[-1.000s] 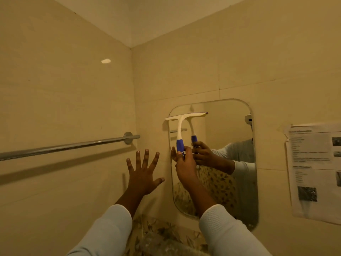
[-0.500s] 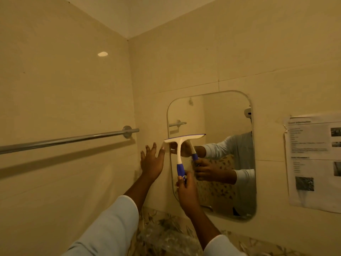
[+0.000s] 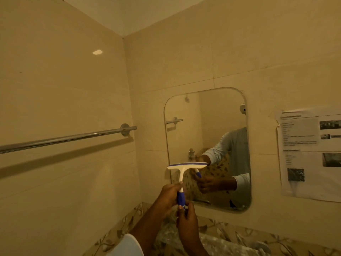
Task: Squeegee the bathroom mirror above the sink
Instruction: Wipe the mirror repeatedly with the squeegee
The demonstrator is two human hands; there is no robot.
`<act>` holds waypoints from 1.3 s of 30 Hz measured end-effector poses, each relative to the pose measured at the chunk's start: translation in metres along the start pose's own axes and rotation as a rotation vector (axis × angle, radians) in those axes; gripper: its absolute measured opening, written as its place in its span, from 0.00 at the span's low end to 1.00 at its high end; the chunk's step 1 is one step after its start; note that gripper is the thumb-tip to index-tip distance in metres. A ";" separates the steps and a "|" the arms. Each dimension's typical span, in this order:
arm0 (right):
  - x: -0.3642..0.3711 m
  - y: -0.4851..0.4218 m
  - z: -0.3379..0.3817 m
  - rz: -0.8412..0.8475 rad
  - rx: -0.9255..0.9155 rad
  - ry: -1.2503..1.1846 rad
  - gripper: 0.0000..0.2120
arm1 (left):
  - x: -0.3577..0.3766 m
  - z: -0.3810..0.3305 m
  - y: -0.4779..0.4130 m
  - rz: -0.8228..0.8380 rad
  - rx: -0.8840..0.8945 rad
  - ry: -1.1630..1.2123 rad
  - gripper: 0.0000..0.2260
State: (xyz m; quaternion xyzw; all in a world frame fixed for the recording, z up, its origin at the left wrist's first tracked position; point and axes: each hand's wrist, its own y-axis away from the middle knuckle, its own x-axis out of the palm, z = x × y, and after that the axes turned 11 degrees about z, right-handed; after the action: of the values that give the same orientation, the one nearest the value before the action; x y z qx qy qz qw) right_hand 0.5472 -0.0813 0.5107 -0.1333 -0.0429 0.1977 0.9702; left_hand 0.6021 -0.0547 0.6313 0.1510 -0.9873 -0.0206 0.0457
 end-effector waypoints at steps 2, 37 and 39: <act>0.000 0.007 0.006 -0.021 0.001 -0.064 0.09 | 0.000 0.016 0.005 0.039 -0.023 -0.091 0.17; -0.317 -0.104 0.176 -0.279 -0.697 1.842 0.41 | 0.006 -0.142 -0.063 -0.083 0.642 0.093 0.15; -0.318 -0.108 0.173 -0.292 -0.718 1.836 0.41 | 0.006 -0.151 -0.065 -0.070 0.644 0.110 0.15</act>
State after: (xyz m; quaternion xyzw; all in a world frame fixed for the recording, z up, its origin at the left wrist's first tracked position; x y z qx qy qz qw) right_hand 0.2717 -0.2604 0.6970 -0.5136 0.6508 -0.1278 0.5444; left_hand 0.6300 -0.1231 0.7781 0.1926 -0.9333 0.2992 0.0479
